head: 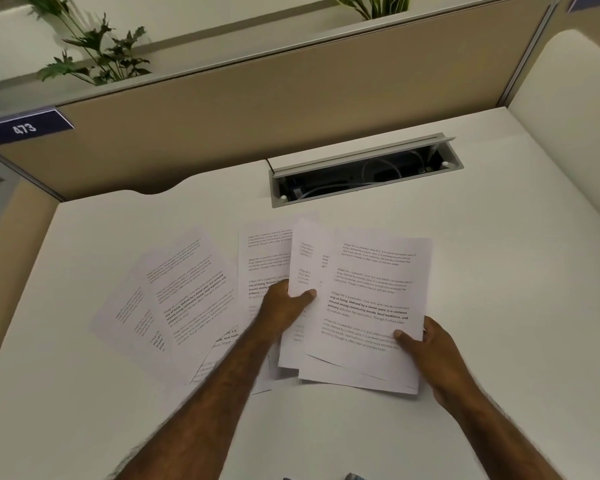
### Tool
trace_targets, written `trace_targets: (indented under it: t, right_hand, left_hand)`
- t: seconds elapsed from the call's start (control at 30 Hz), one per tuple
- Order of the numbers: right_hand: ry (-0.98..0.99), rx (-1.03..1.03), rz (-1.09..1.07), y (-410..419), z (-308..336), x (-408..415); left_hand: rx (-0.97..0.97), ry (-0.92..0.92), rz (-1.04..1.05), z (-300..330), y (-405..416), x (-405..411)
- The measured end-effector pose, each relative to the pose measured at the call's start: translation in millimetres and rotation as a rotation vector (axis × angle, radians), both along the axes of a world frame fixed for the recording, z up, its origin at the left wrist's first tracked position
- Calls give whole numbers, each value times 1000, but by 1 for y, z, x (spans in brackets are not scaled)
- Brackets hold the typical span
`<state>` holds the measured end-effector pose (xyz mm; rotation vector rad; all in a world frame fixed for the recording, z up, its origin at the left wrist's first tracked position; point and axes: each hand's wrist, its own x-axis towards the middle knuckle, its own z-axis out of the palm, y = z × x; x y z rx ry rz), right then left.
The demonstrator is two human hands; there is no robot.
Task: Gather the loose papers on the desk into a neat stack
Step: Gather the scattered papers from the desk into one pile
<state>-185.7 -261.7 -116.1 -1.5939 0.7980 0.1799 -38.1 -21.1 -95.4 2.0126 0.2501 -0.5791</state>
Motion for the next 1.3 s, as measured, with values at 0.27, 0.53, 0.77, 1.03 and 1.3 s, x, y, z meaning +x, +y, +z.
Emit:
trace_targets:
  t: [0.27,0.53,0.77,1.03,1.3]
  right_hand:
    - [40,-123,158,1,20,3]
    - [-218,459,13,-20,41,7]
    - [-277,386,-3,-18,44,16]
    - [-550,-73,6,-23,99,17]
    - [-525,-161,-8,-23,94,11]
  left_hand:
    - [-225,29,-76,16,-16,-19]
    - [-508,97,-160,61,-6,-29]
    - [-366,40,-148,58,0,-33]
    - [-257,-333,-124,93,-16,-37]
    - [-379,-381,-86,97,-30,-43]
